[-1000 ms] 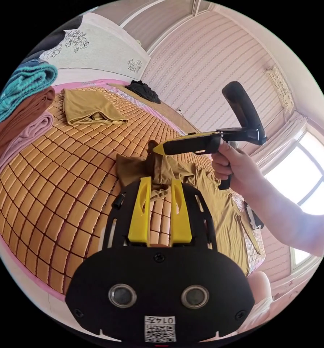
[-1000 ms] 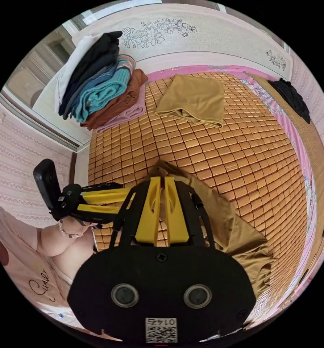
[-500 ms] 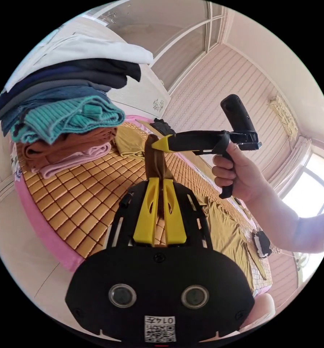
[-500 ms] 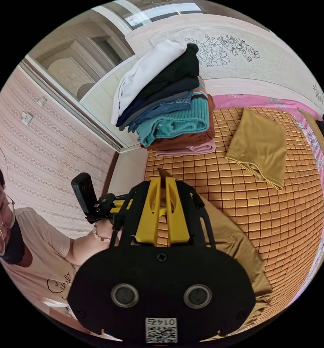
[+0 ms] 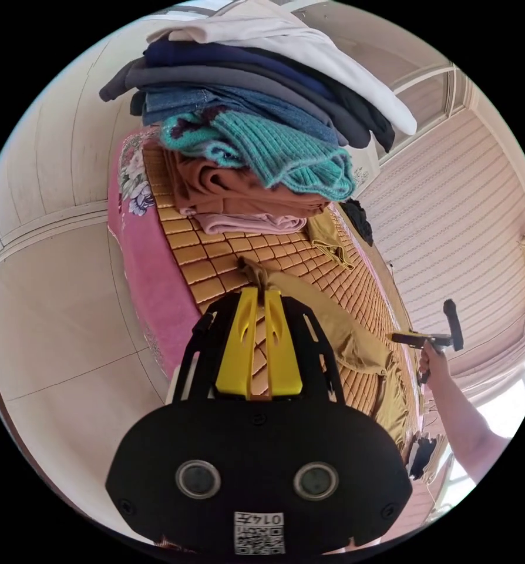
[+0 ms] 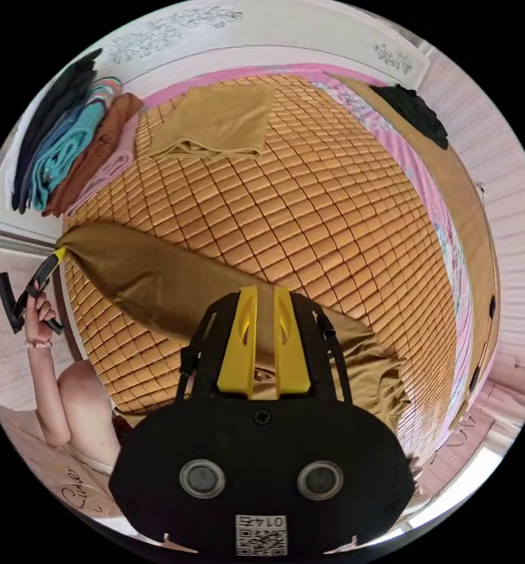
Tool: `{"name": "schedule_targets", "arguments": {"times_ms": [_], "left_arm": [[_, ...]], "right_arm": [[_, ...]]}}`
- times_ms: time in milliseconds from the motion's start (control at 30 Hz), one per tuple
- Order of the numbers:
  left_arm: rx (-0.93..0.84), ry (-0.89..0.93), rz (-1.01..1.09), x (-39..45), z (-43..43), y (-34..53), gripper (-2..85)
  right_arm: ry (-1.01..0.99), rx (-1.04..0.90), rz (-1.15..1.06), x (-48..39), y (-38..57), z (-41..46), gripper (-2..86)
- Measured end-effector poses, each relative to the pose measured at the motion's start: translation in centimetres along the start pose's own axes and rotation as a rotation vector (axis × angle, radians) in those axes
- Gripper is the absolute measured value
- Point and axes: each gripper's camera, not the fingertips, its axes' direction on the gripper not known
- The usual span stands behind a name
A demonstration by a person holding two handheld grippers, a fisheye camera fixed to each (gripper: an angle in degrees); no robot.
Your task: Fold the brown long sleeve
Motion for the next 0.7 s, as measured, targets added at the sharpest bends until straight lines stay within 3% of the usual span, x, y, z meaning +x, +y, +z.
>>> {"name": "schedule_targets", "arguments": {"times_ms": [67,267,433,533,600,700], "left_arm": [[0.011,0.008,-0.026,-0.9,-0.2,-0.3,-0.6],[-0.037,0.067,-0.120,-4.2,0.4,-1.0,1.2],[0.166,0.006,-0.214,-5.5,-3.4,-0.7,2.7],[0.217,0.028,-0.209,-5.5,-4.0,-0.6,3.0],[0.139,0.068,-0.162,-4.8,-2.6,-1.1,3.5],[0.028,0.055,-0.077,-3.1,-0.2,-1.5,4.8]], "right_arm": [[0.003,-0.060,0.080,1.8,0.8,2.8,1.7],[-0.125,0.051,0.201,4.1,2.5,3.0,-0.3],[-0.126,0.016,0.213,4.1,2.8,2.8,0.3],[-0.006,0.065,0.069,0.1,1.9,0.8,1.5],[0.080,0.143,-0.136,-6.1,0.6,-1.2,2.7],[0.000,0.213,-0.419,-15.0,-0.9,-2.6,4.8]]}}
